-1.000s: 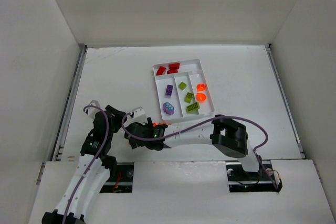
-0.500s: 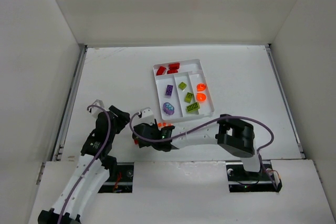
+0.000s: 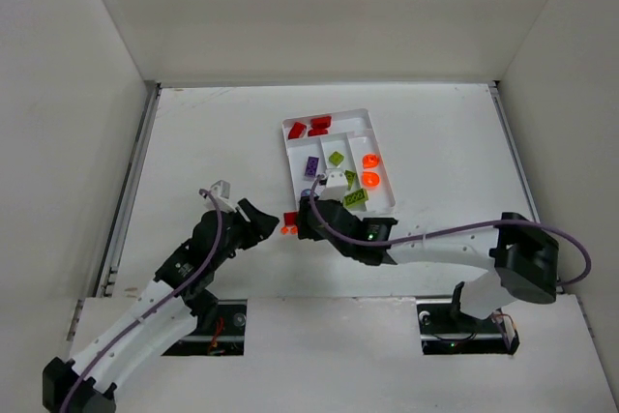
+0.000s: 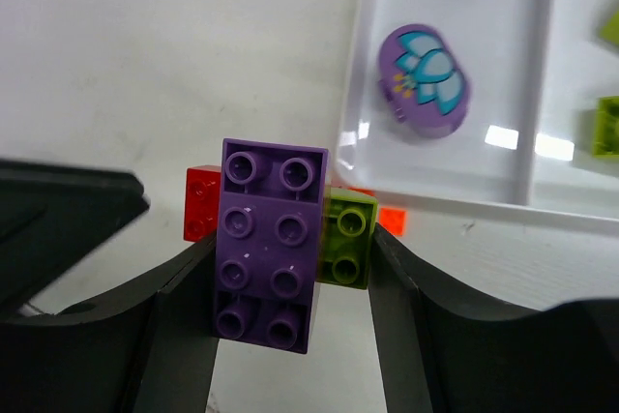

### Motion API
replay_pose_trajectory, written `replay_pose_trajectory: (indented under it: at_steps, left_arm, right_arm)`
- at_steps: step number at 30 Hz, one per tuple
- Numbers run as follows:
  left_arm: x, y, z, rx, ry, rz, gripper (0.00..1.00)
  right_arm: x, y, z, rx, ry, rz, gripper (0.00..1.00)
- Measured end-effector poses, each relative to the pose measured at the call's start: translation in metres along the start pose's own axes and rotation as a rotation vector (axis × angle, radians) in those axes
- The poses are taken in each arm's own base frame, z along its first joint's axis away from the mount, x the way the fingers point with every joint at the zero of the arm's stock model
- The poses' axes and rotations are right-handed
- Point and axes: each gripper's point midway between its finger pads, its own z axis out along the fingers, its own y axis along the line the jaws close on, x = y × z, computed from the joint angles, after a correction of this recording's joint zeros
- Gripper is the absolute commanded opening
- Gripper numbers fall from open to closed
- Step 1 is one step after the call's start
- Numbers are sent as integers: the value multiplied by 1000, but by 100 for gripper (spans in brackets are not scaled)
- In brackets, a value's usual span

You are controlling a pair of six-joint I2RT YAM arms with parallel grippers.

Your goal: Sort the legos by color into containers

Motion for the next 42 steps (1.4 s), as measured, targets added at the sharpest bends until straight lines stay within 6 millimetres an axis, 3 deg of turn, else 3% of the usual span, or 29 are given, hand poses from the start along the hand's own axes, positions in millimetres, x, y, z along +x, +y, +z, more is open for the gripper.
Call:
replay_pose_trajectory:
  at_steps: [4,9,15,22,27,32,37,42]
  left_arm:
    - [13,-32,1,118,40,16,52]
    - [24,-48,9,159,72,17,53]
    - [30,-44,19,128,88,11,46]
    - [19,-54,25,153,37,-23,37]
    - [24,-60,30,164,44,-28,20]
    - [23,-63,29,175,36,-29,11]
    - [10,-65,27,187,-7,-42,10]
    - [-7,-51,33,134,-61,-58,10]
  right_arm:
    - [-4,-16,-2,1,-17,30,42]
    - [0,-13,-2,-25,-9,36,42]
    - [-1,-19,-7,-48,-16,59,42]
    - [-12,-19,-11,-108,-38,121,42]
    - [-8,-23,-10,-132,-18,141,42]
    - [-9,-26,-12,-168,-17,180,42]
    - [-28,-29,-23,-232,-44,235,42]
    - [-59,-44,-38,-259,-118,283,42]
